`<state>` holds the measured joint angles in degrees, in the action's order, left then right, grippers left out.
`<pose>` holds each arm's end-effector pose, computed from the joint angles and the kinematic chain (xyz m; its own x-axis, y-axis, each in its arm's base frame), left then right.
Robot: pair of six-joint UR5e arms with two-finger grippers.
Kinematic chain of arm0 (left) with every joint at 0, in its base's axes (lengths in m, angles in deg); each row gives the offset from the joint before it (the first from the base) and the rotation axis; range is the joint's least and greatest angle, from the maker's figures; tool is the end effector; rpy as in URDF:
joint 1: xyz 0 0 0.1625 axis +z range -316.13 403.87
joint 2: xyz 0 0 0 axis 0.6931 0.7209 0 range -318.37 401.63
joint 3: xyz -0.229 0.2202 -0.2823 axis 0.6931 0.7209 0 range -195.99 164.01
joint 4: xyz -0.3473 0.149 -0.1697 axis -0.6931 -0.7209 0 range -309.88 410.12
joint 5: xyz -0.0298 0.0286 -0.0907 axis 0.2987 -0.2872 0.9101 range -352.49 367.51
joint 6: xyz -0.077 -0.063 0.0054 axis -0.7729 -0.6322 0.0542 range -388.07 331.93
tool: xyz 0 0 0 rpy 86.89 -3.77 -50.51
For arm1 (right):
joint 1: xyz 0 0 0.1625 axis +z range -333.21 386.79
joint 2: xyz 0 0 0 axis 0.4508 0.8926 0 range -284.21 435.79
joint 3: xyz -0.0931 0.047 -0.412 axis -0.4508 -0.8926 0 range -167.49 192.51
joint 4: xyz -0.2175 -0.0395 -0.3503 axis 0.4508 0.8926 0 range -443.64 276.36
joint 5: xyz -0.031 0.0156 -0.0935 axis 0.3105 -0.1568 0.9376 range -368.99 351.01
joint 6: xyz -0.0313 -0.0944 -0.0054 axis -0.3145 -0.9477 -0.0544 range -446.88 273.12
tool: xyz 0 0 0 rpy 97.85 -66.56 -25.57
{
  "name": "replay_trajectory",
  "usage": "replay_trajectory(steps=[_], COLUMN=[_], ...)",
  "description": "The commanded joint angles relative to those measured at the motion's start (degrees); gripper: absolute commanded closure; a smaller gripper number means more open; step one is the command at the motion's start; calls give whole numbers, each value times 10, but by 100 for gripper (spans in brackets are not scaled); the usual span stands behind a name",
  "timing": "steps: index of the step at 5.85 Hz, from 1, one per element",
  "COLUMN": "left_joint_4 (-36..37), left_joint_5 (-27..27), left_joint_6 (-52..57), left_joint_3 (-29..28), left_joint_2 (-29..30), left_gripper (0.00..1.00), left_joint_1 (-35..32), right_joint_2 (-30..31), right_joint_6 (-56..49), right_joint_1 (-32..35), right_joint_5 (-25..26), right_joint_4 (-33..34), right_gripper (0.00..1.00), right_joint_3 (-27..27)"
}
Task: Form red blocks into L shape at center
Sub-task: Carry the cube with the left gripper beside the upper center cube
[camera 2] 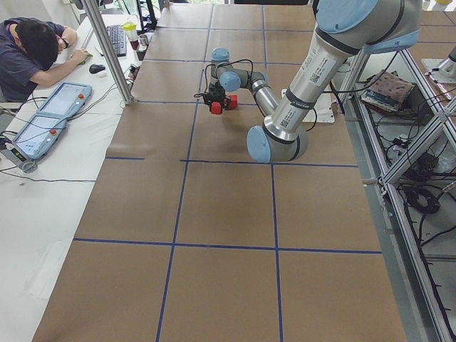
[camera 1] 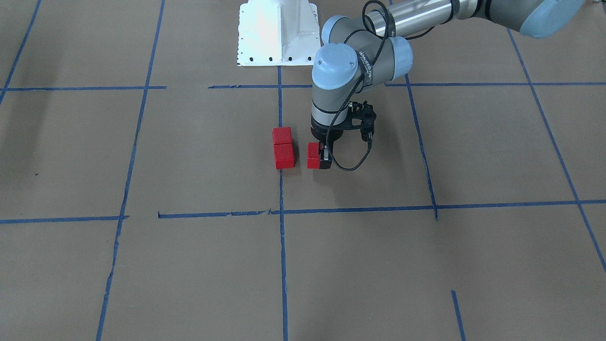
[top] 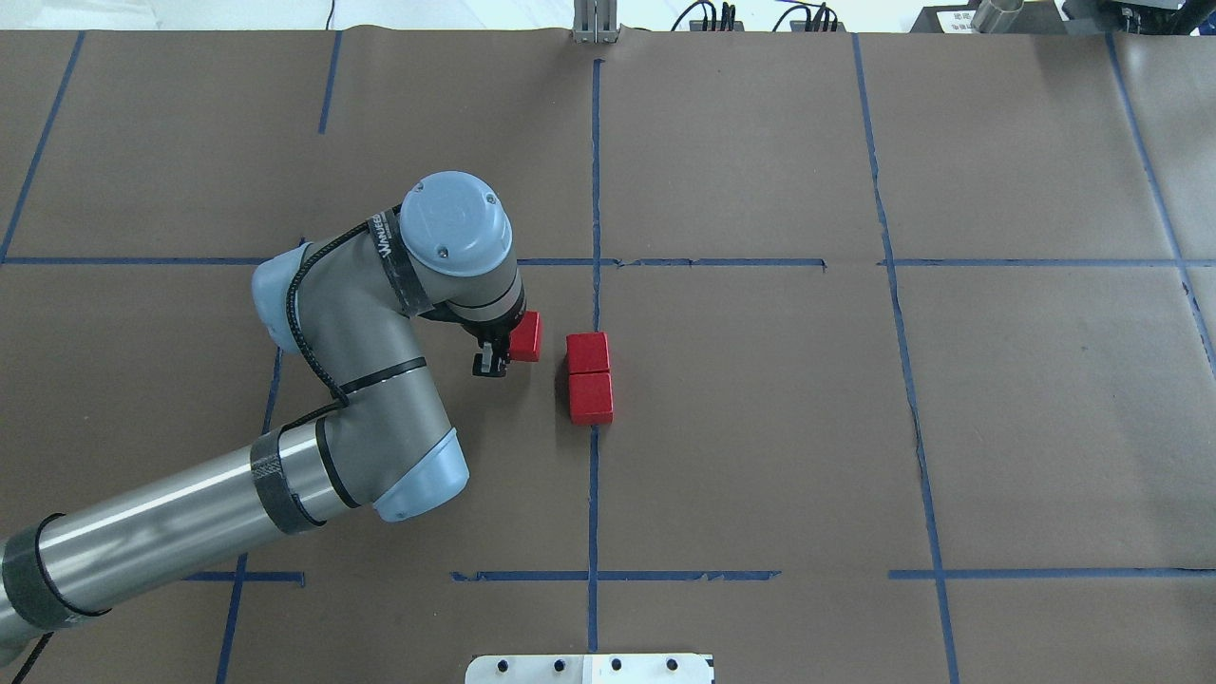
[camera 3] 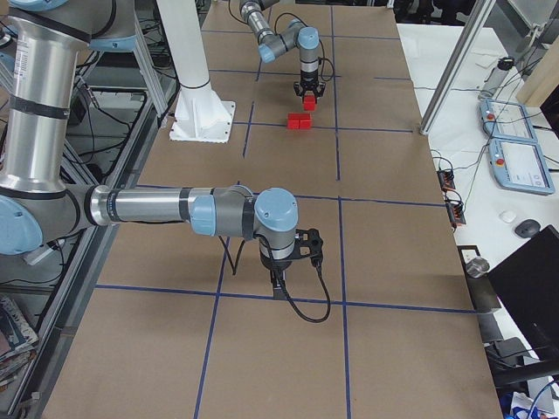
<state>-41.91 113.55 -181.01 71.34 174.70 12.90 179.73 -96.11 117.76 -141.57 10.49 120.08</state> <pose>0.5690 -0.4649 0.2221 -0.0103 -0.9921 -0.1254 0.7160 0.0802 -0.6935 0.0725 -0.3870 0.6244 0.7294 -0.1423 0.6692 0.1014 0.9898 0.1000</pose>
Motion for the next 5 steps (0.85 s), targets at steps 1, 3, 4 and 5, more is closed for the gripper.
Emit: replay_trajectory(steps=[1, 3, 4, 5], left_joint_4=[-3, -3, 2, 2], left_joint_5=[0, 0, 0, -6], left_joint_6=[-13, -63, -75, -89], left_joint_3=[-21, -30, -30, -30], left_joint_2=[17, 16, 16, 17], left_gripper=[71, 71, 71, 71], left_joint_1=[17, 20, 20, 20], right_joint_2=[0, 0, -1, -1], right_joint_6=[0, 0, -1, 0], right_joint_1=[0, 0, 0, 0], right_joint_5=[0, 1, 2, 1], right_joint_4=[0, 0, 0, 0], right_gripper=[0, 0, 0, 0], right_joint_3=[0, 0, 0, 0])
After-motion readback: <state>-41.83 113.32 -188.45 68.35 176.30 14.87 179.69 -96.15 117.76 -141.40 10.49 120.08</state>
